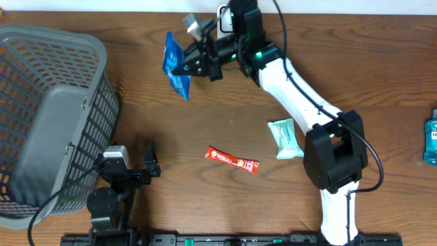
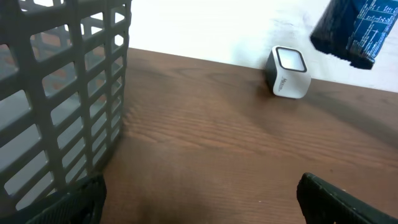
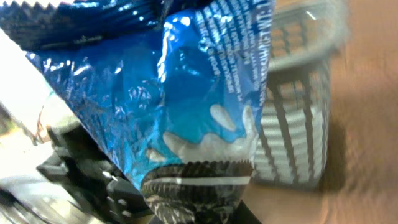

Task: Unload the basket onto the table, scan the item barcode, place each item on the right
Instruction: 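Hold the Oreo pack against the scanner window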

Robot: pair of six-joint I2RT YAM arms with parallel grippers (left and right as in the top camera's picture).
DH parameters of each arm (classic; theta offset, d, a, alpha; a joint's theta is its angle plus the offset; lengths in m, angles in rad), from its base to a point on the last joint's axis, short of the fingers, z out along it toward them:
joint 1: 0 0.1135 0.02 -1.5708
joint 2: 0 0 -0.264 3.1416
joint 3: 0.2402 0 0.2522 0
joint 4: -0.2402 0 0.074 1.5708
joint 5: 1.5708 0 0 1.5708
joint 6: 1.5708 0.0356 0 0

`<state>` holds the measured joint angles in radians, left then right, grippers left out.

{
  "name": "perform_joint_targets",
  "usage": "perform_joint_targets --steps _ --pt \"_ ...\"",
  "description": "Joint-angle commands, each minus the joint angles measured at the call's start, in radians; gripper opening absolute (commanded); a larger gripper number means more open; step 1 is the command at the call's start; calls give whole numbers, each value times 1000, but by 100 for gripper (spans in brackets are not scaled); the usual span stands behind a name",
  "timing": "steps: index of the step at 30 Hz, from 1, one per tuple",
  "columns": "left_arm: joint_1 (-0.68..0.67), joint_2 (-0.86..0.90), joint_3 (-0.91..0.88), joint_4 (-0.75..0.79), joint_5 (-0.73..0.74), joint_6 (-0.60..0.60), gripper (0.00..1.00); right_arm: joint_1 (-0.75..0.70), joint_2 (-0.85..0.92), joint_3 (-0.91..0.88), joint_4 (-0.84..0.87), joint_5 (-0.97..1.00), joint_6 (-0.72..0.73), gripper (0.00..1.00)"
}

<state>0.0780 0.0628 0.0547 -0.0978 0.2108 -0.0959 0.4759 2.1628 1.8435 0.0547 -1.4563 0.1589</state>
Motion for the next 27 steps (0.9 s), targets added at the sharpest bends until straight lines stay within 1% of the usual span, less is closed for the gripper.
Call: perform_joint_targets --steps 1,3,6,9,11,13,14,17,20,24,27 --pt "5 -1 -20 -21 6 9 98 -23 3 8 -56 148 435 1" --pt "5 -1 -20 -21 6 9 98 -24 3 8 -136 328 455 1" --pt "5 -1 -20 -21 6 9 98 -18 3 8 -287 736 498 1" --pt "5 -1 -20 -21 6 9 98 -16 3 8 -310 929 528 1" --pt "5 -1 -20 -21 6 9 98 -19 3 8 -285 998 539 2" --pt "5 -1 -20 -21 6 9 98 -24 3 8 -275 1102 603 2" --pt "5 -1 -20 -21 6 9 98 -29 3 8 -278 1166 671 2" --pt "5 -1 -20 -21 6 9 98 -35 16 8 -269 1266 821 2" --pt "5 -1 -20 -21 6 9 98 -37 43 8 -209 1364 992 1" --pt "5 -1 -20 -21 6 9 98 -40 84 8 -123 1441 1183 1" --pt "5 -1 -20 -21 6 9 98 -49 146 31 -82 1444 1350 2"
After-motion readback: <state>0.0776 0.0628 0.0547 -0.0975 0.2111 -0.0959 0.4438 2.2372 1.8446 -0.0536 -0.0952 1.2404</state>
